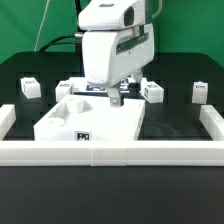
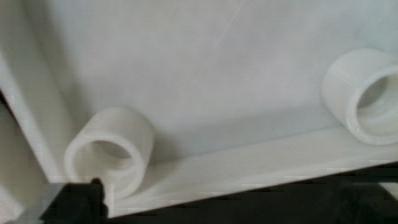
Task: Assemble one leg
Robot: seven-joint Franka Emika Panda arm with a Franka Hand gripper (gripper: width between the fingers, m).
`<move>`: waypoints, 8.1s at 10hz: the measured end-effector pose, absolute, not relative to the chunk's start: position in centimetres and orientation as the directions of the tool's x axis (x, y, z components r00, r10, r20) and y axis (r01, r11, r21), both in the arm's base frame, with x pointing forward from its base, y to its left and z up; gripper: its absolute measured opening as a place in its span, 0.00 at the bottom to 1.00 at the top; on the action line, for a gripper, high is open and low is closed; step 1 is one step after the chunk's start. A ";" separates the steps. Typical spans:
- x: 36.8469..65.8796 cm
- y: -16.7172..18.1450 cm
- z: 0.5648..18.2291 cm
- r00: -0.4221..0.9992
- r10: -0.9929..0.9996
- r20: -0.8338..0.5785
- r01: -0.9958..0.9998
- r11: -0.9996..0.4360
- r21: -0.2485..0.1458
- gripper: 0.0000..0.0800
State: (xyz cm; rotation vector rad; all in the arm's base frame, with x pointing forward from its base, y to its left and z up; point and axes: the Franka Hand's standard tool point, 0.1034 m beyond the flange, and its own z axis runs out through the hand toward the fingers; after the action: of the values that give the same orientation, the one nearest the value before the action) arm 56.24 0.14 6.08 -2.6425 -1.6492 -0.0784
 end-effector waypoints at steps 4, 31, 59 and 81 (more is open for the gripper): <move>55.9 0.1 6.0 0.440 0.897 0.050 0.898 -0.440 -0.007 0.81; 48.2 -1.7 1.3 0.287 0.955 0.070 0.957 -0.290 0.021 0.07; 50.2 8.8 1.2 0.070 0.996 0.058 0.997 -0.069 -0.020 0.35; 45.0 9.6 4.5 0.815 0.576 0.054 0.579 -0.814 -0.055 0.81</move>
Offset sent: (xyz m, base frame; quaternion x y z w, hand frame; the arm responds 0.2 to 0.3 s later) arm 0.0000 0.0000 0.0000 0.0000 0.0000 0.0000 1.0000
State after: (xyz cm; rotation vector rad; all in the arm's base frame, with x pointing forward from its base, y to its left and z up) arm 45.00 9.60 4.50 -2.9270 -0.9327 -0.0541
